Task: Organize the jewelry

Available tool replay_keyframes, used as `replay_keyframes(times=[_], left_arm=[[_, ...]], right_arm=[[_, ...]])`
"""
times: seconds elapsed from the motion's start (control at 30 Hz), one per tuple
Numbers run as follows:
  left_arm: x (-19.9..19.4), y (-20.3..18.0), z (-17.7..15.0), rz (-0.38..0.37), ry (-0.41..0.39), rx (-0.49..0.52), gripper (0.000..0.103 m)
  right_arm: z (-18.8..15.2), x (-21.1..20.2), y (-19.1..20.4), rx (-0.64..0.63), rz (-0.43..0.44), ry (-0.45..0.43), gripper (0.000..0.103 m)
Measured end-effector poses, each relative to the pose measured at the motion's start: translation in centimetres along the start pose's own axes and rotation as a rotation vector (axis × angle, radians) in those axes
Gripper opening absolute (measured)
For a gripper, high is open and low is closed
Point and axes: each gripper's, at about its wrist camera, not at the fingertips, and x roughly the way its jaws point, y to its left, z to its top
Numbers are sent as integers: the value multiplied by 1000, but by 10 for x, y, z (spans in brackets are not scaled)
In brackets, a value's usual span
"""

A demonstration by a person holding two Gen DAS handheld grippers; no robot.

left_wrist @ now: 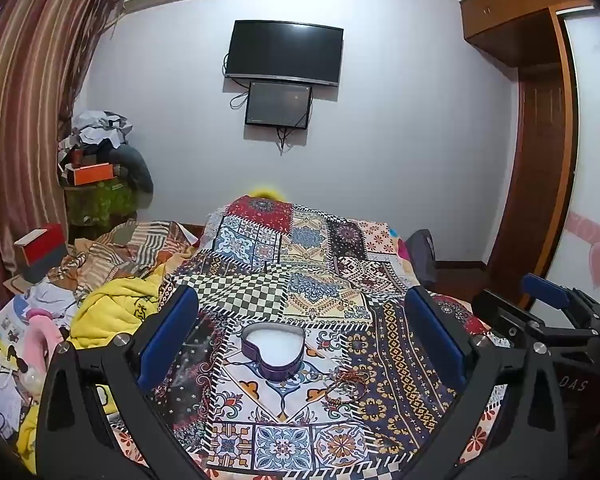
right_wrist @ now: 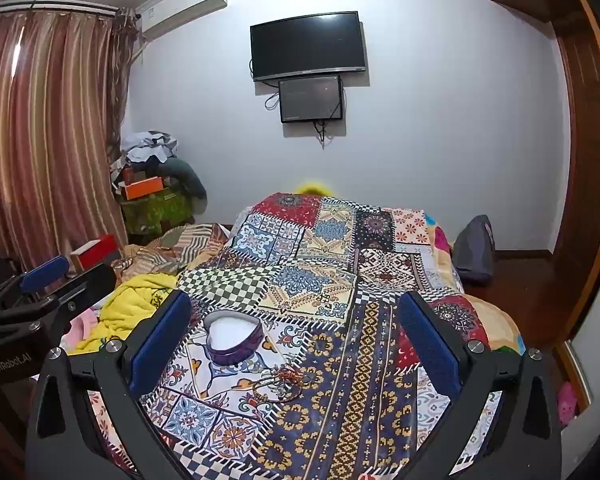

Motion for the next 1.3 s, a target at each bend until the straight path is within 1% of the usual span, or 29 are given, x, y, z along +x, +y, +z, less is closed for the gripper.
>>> replay_keyframes(times=[0.1, 0.13, 0.23, 0.47, 0.53, 0.63, 1.3], left_arm=[[-4, -1, 1, 4, -4, 1, 103], [3, -1, 2, 4, 7, 2, 103], [4, 0, 3, 3, 10, -2, 103], [5, 1, 8, 3, 0, -4, 103], [-3, 0, 1, 7, -11, -5, 103], [-4, 1, 1, 10, -11, -6, 103], [-3, 1, 0, 10, -12, -3, 103]], right_arm=[[0, 0, 0, -3, -2, 0, 103], [1, -2, 1, -2, -1, 2, 103], [-1, -3, 0, 0, -1, -2, 103], [3, -5, 0, 3, 1, -6, 103], [3, -5, 0, 4, 1, -6, 103], [3, -5, 0, 4, 0, -8, 103], [4, -8, 0, 1, 1, -15, 103]])
